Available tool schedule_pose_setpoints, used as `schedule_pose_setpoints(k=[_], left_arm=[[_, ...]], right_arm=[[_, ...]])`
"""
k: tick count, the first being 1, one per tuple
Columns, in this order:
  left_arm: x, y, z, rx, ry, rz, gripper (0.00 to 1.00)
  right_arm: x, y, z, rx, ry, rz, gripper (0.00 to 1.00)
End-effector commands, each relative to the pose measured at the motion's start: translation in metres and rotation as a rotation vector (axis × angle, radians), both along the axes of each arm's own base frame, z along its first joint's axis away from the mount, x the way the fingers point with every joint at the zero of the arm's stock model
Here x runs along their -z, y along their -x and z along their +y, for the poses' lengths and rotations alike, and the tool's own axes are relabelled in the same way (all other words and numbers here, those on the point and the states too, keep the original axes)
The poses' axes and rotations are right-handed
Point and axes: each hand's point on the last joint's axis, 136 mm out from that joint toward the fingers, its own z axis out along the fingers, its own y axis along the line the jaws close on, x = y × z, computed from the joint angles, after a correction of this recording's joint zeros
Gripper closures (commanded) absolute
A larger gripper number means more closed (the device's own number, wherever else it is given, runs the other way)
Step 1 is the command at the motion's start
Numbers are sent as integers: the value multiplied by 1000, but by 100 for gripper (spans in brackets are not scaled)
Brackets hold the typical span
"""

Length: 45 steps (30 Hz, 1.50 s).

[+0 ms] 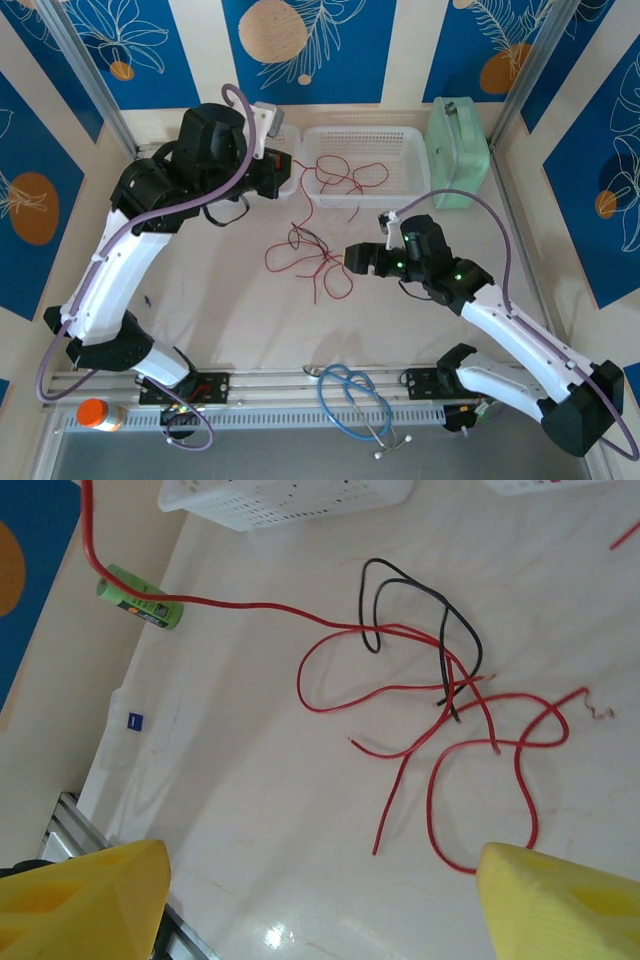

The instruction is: Untangle the cables

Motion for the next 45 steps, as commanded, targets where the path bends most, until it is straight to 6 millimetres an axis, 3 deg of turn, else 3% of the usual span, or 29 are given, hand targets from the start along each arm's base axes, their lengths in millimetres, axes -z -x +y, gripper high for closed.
schedule_pose_setpoints(k=[1,6,15,20,28,35,45], left_arm=[[-28,4,-7,40,63,-81,100],[-55,6,-6,47,125,-146,100],[-110,15,1,63,258,-327,100],[-120,19,6,60,284,-362,100],[-126,23,9,62,298,-379,100],[-121,21,8,62,290,-372,100],[-119,20,6,65,290,-369,100]], right_arm=[[-17,-11,12,-62,-9,-91,20],[-12,-29,24,-104,34,-134,21],[42,-58,41,-16,55,136,36],[71,-72,57,-2,61,255,43],[98,-98,88,7,46,311,49],[97,-102,106,-6,-3,306,49],[63,-100,111,-8,-40,212,48]])
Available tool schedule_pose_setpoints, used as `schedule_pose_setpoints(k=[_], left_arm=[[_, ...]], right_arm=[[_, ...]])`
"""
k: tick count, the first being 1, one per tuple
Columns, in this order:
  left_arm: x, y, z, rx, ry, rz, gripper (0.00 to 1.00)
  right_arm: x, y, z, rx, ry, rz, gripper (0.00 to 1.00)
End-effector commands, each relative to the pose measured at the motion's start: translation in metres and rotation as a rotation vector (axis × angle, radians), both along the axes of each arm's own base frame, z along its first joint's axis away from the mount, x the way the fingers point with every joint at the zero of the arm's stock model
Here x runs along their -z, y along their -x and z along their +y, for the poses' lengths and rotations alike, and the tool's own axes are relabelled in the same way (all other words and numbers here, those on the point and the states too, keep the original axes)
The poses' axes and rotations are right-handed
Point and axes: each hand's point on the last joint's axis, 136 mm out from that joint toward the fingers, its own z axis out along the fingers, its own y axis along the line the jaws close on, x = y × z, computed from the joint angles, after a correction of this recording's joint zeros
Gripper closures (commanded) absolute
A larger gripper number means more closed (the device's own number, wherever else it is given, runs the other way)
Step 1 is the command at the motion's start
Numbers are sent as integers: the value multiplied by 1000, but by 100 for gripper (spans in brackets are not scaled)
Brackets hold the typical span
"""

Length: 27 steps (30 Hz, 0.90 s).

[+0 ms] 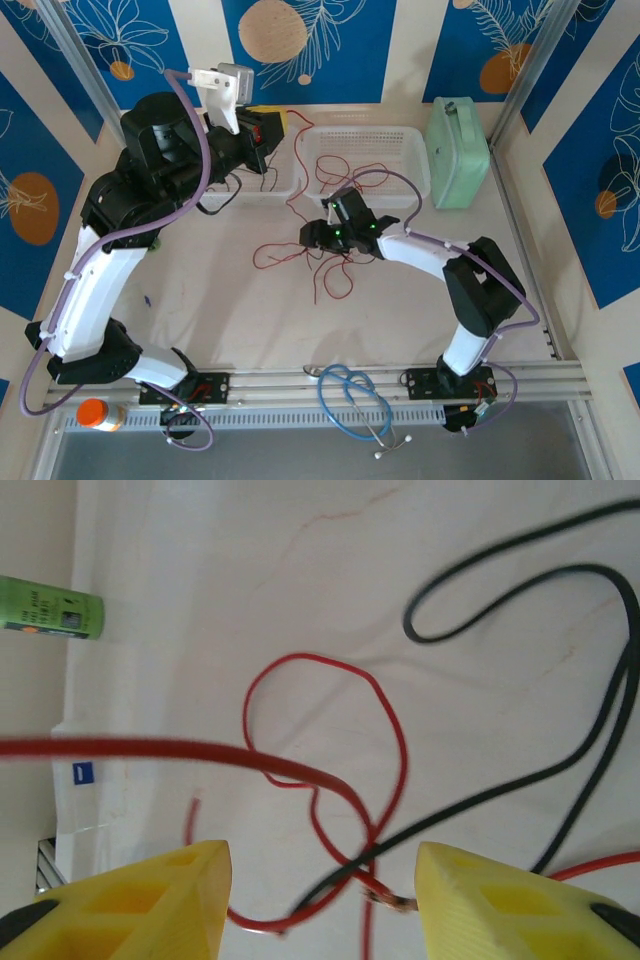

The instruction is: Untangle the cables

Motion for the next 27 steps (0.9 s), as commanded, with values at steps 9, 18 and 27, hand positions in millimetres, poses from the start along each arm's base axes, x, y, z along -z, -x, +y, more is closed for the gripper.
schedule_pose_setpoints(k=[9,18,27], left_arm=[[-28,17,7,31,55,-81,100],[-40,24,35,-50,44,-136,100],[-58,27,90,-270,-10,-228,100]], right_arm=[[23,-25,13,42,107,40,46],[76,-8,-21,108,273,136,53],[90,37,-89,183,395,151,51]])
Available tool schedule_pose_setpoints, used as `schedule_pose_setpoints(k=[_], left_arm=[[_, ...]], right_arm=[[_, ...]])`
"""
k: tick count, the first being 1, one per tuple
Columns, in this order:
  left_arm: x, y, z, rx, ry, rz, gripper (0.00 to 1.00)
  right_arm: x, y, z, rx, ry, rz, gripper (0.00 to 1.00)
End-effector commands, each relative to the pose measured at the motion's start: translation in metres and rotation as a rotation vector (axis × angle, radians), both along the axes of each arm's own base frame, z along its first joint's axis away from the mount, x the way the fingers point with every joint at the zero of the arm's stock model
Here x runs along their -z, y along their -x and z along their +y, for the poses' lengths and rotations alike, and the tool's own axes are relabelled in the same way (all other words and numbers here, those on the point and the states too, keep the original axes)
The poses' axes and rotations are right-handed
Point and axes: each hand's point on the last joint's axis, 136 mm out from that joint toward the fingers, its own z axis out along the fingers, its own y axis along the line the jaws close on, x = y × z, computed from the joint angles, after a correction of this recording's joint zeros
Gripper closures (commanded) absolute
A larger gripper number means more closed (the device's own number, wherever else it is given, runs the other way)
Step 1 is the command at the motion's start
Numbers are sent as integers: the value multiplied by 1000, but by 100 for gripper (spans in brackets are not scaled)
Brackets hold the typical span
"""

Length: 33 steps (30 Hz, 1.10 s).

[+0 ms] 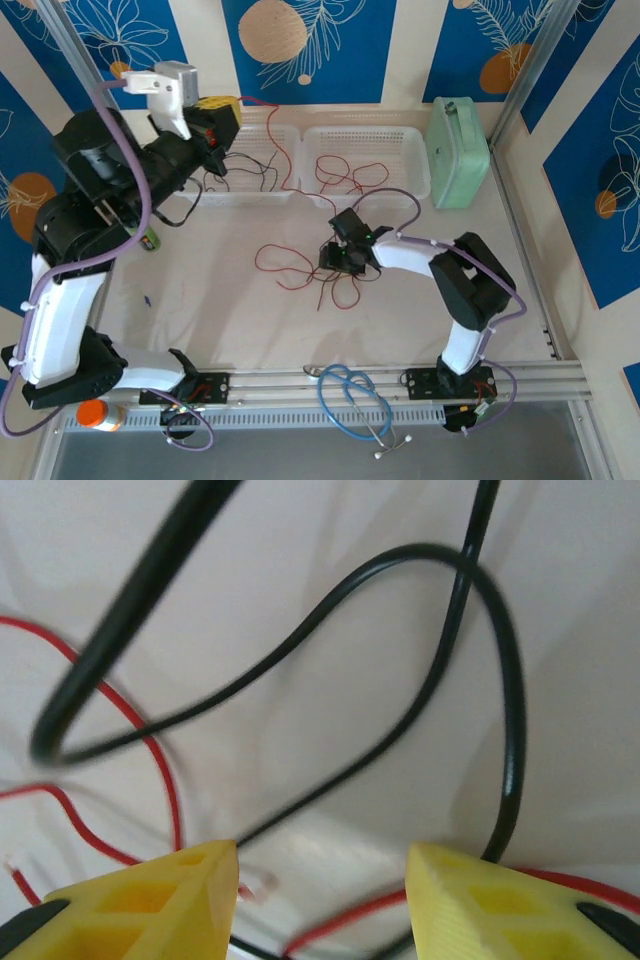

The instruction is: Untangle the cables

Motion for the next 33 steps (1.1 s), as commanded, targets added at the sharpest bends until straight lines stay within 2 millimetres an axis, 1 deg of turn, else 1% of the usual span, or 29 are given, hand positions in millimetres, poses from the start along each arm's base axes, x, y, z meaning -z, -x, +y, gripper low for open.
schedule_pose_setpoints(k=[1,3,5,7,9,11,14,18,21,24,25,29,33], left_arm=[[-18,4,28,-113,-6,-69,100],[-15,4,29,-120,-11,-66,100],[-11,3,28,-116,-11,-61,100],[-7,0,23,-108,-12,-51,100],[-4,-4,17,-98,-16,-41,100],[-3,-7,9,-78,-15,-36,100],[-4,-12,-7,-35,-5,-40,100],[-10,-20,-28,19,17,-71,100],[-16,-28,-43,44,26,-114,100],[-22,-41,-54,31,37,-178,100],[-26,-44,-58,26,43,-213,100],[-28,-61,-72,-14,79,-340,100],[-20,-88,-84,-87,91,-415,100]], right_arm=[[-3,11,-26,43,50,-7,51],[-13,15,-29,25,33,-28,50],[-28,19,-27,-15,3,-70,48],[-48,23,-26,-58,-28,-121,45],[-68,27,-30,-82,-41,-172,41],[-87,31,-37,-91,-43,-217,37],[-113,40,-54,-78,-45,-274,32],[-142,56,-77,-41,-73,-323,25],[-155,71,-92,-10,-95,-333,22],[-160,86,-102,11,-114,-325,21],[-160,90,-106,18,-116,-320,21],[-159,103,-117,44,-120,-320,21],[-157,110,-126,70,-115,-322,20]])
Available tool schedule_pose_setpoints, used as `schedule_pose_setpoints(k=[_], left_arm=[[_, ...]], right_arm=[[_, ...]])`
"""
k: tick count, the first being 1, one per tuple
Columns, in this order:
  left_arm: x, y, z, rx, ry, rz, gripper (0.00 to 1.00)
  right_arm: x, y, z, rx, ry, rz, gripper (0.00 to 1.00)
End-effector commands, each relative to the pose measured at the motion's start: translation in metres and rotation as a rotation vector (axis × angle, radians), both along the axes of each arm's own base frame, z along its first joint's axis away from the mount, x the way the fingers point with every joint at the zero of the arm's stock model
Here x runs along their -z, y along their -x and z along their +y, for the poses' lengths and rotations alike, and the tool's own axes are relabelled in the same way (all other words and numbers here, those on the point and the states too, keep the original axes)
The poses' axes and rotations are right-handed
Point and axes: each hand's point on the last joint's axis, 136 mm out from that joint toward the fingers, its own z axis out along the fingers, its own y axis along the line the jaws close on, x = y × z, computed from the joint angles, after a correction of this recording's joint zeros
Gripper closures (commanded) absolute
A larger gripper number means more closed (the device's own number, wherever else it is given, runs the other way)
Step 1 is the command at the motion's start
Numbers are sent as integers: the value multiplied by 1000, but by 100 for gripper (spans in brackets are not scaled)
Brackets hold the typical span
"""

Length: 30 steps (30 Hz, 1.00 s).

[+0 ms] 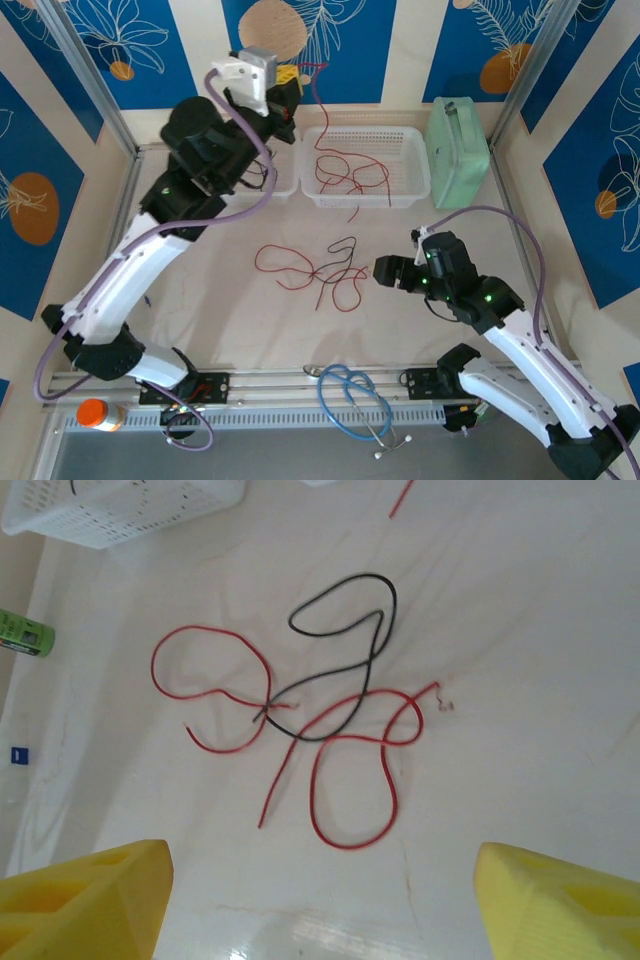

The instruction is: Untangle the cables

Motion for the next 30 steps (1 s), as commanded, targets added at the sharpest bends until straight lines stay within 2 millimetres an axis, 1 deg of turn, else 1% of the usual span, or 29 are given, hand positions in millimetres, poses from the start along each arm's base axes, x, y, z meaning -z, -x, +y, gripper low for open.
schedule_pose_setpoints(k=[1,5,11,16,19,22,25,28,30], left_arm=[[-28,-11,-2,-64,92,-179,100],[-16,-38,-23,-98,103,-231,100],[8,-90,-52,-158,88,-224,100],[39,-128,-71,-193,57,-183,100],[67,-148,-80,-208,34,-138,100],[101,-165,-88,-216,4,-77,100],[149,-181,-98,-221,-48,2,100],[204,-195,-108,-223,-110,97,100],[246,-205,-116,-217,-170,173,100]], right_arm=[[10,10,-12,36,19,41,21],[11,14,-18,52,28,44,21],[12,20,-25,69,25,44,21],[17,24,-26,78,13,55,21],[21,25,-26,81,10,67,21],[26,25,-26,82,10,77,21],[29,24,-26,82,9,82,20],[31,24,-26,81,8,87,20],[32,25,-26,82,5,93,20]])
